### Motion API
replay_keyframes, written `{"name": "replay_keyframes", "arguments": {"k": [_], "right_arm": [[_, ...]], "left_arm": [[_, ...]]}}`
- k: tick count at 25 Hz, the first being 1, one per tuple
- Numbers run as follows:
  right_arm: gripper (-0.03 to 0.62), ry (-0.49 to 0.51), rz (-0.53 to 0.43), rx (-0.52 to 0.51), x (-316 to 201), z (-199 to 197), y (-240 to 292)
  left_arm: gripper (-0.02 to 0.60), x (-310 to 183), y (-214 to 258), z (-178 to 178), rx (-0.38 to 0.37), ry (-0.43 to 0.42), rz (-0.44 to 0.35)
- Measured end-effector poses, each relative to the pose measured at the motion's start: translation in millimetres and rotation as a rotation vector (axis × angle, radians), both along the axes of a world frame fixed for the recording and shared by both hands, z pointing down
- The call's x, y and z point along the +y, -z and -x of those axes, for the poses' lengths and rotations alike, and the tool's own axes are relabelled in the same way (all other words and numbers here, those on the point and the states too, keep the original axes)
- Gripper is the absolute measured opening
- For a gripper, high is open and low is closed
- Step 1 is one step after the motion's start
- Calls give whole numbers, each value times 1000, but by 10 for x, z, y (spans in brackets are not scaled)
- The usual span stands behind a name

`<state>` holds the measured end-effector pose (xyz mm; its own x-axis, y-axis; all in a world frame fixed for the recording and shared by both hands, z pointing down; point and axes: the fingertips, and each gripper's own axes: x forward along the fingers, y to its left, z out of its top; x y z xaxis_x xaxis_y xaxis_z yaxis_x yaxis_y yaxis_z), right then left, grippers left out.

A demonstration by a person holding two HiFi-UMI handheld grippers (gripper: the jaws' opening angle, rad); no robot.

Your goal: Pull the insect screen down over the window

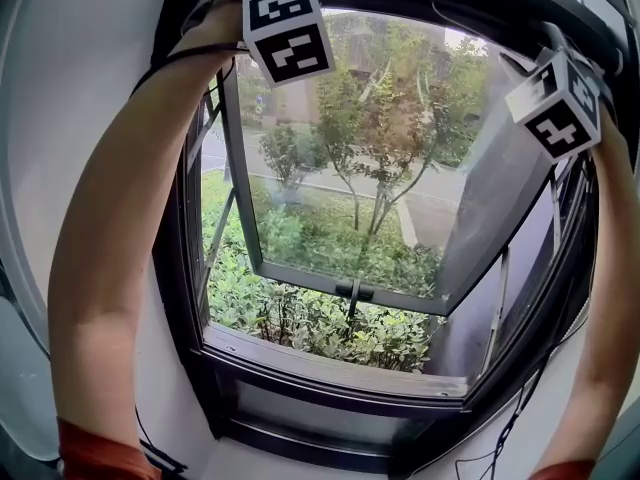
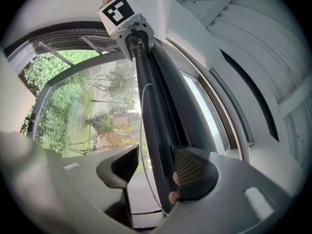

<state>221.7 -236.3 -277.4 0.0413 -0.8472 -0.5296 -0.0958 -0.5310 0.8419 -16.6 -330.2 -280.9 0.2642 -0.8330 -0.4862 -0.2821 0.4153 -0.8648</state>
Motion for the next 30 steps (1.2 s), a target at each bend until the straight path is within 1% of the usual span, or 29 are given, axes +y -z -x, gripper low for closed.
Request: {"name": "replay_keyframes", "arguments": {"k": [4, 9, 12, 16, 20, 30], "right_arm": [[232, -11, 14, 7, 1, -3, -42], [232, -13, 47, 12, 8, -1, -107], [232, -19, 70, 16, 5, 3, -175], [232, -38, 104, 36, -26, -30, -303], [232, -46, 115, 47, 6, -5, -392], [232, -18, 178, 42, -25, -42, -705]], "left_arm": [[229, 22, -47, 13, -27, 14, -8], [229, 39, -122, 17, -22, -3, 15], [229, 45, -186, 22, -39, 4, 24], [229, 49, -286, 26, -51, -13, 39], [227, 50, -393, 28, -70, -10, 41], [227, 60, -677, 35, -108, 9, 78]]}}
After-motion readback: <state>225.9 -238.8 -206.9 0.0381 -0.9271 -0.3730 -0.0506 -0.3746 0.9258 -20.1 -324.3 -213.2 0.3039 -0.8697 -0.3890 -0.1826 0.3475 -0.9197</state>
